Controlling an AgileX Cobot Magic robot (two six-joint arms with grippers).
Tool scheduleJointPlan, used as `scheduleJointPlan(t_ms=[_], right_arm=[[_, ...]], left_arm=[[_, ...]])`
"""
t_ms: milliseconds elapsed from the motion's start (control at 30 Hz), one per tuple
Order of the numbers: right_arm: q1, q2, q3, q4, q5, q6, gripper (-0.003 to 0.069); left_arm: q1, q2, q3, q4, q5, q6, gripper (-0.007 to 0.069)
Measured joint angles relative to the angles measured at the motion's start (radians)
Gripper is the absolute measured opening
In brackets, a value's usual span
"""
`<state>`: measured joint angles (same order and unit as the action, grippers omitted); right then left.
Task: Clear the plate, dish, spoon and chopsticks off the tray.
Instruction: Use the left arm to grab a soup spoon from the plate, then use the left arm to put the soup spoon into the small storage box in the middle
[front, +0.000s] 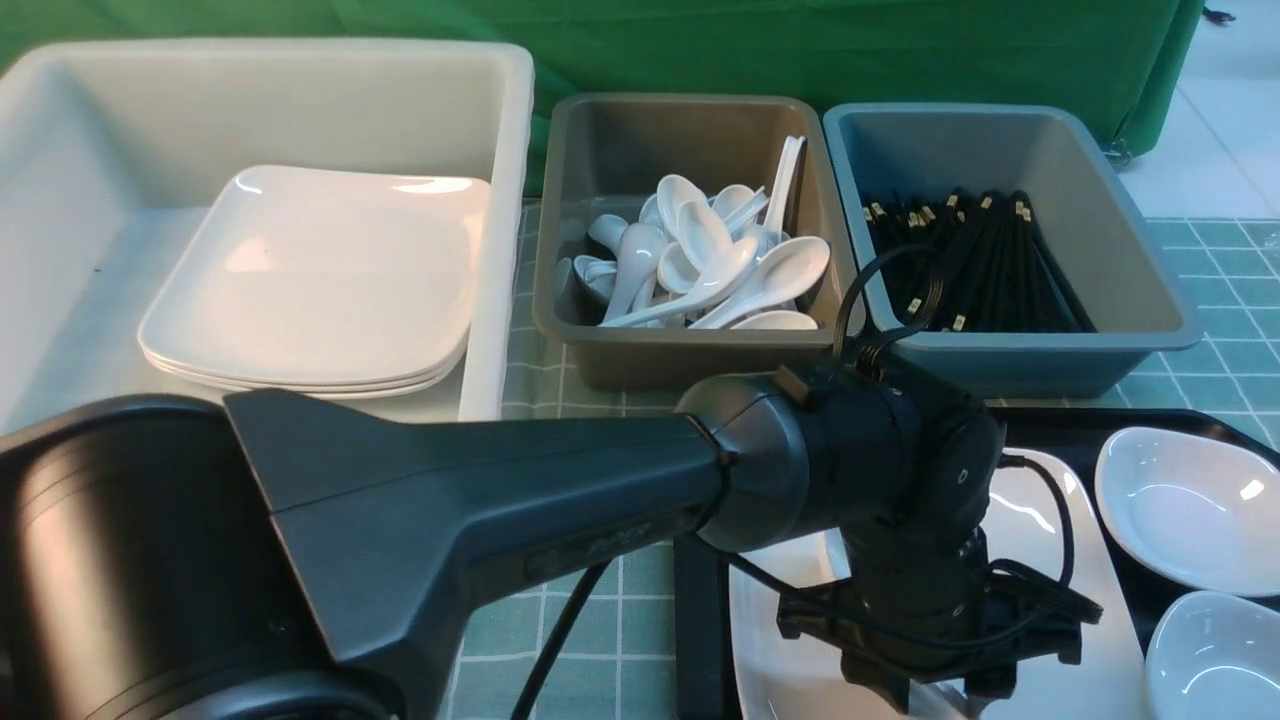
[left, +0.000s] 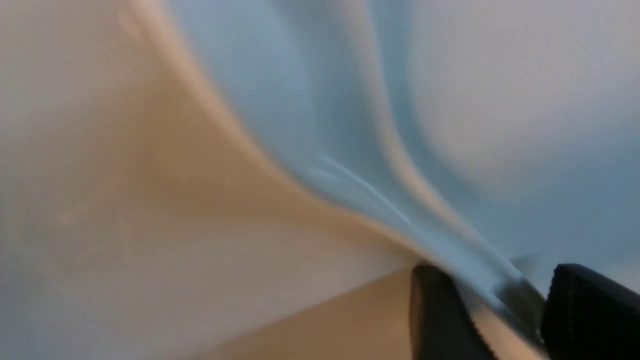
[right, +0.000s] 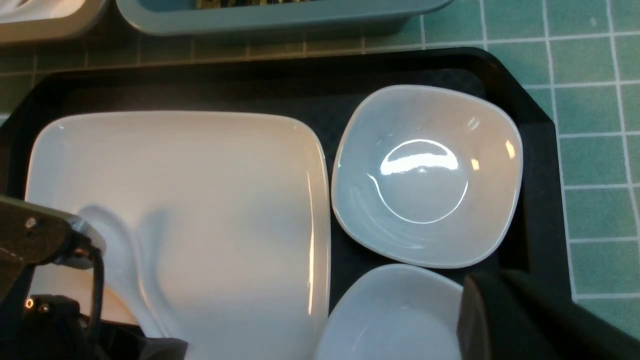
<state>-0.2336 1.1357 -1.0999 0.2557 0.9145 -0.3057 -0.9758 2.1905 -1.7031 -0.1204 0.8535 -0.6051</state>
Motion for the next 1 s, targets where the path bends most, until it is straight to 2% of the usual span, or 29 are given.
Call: scheduleJointPlan(t_ms=[100,167,500,633,767,900,1000], right_arm=[[0.000,0.000,0.000,0.000,0.000,-0.001,0.0053],[0.000,0.000,0.000,0.000,0.000,-0.001,0.0053],[0.000,0.000,0.000,0.001,0.000,-0.003,0.0061],[0.000,0.000,0.000,0.001,0.000,-0.005,0.0065],[0.000,0.000,0.000,0.001,0.000,-0.007,0.0067],[0.000,0.000,0.000,0.002,-0.001,-0.007,0.0067],[0.000,0.000,0.000,0.004,-0.002,-0.007,0.0069]], left_arm=[[0.001,0.000,-0.001,0.038,0.019,0.015,0.0088],[0.001,0.000,-0.002,0.058,0.044,0.027,0.0042],[0.003,-0.062,0.004,0.145,0.194,0.184,0.0031],[0.007,-0.156,0.004,0.219,0.225,0.209,0.0031],[0.036,-0.245,0.004,0.243,0.227,0.214,0.0031],[0.103,-0.319,0.000,0.254,0.217,0.224,0.0031],[0.215,-0.348,-0.060,0.250,0.202,0.268,0.0031]])
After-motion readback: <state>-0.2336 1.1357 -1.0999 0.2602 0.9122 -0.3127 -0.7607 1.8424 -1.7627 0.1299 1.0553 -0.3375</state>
